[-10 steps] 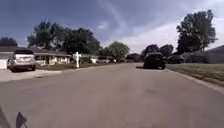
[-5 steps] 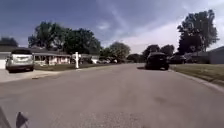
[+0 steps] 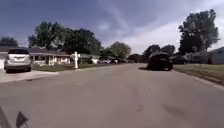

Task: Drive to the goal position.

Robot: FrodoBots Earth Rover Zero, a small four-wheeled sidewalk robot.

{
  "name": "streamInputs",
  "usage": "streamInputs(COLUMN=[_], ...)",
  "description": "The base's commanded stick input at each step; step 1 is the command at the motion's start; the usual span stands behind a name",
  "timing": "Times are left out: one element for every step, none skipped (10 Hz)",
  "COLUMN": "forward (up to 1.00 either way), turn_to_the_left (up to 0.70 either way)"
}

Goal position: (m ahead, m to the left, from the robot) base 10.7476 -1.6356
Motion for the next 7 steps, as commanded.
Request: streamInputs(forward=[0.7, 0.7, 0.7, 0.7, 0.7, 0.7, 0.7], turn_to_the_left=[0.03, 0.03, 0.03, -0.01, -0.28, -0.35, -0.13])
